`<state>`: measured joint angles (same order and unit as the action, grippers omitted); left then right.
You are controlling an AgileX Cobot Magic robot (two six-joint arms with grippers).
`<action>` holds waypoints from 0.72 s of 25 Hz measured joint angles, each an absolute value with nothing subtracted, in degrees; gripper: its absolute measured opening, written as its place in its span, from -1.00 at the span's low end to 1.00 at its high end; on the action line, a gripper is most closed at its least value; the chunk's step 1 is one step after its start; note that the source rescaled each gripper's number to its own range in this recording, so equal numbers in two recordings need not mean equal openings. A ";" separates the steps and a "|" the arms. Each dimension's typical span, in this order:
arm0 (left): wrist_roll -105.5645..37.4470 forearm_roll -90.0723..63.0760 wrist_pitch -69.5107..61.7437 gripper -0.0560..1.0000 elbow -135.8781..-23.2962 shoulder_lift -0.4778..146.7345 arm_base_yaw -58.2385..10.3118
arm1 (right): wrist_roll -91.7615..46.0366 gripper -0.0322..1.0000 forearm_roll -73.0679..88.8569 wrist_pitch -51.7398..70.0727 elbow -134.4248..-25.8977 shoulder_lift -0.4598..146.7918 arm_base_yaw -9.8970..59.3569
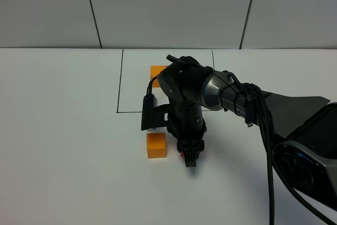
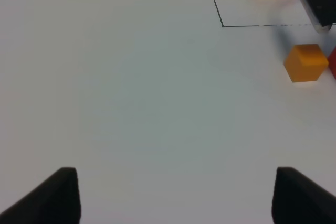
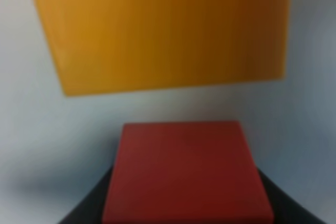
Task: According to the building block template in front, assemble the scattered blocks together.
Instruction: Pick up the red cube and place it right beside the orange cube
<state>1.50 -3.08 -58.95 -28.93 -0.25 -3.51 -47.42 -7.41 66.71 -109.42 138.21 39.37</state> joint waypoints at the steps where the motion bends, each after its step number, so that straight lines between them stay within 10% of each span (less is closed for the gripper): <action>1: 1.50 -3.08 -58.95 0.69 -28.93 -0.25 -3.51 | -47.42 -0.94 -7.41 66.71 -109.42 138.21 39.44; 18: 1.50 -3.08 -58.95 0.69 -28.93 -0.25 -3.51 | -47.48 -0.94 -7.47 66.89 -109.71 138.78 39.63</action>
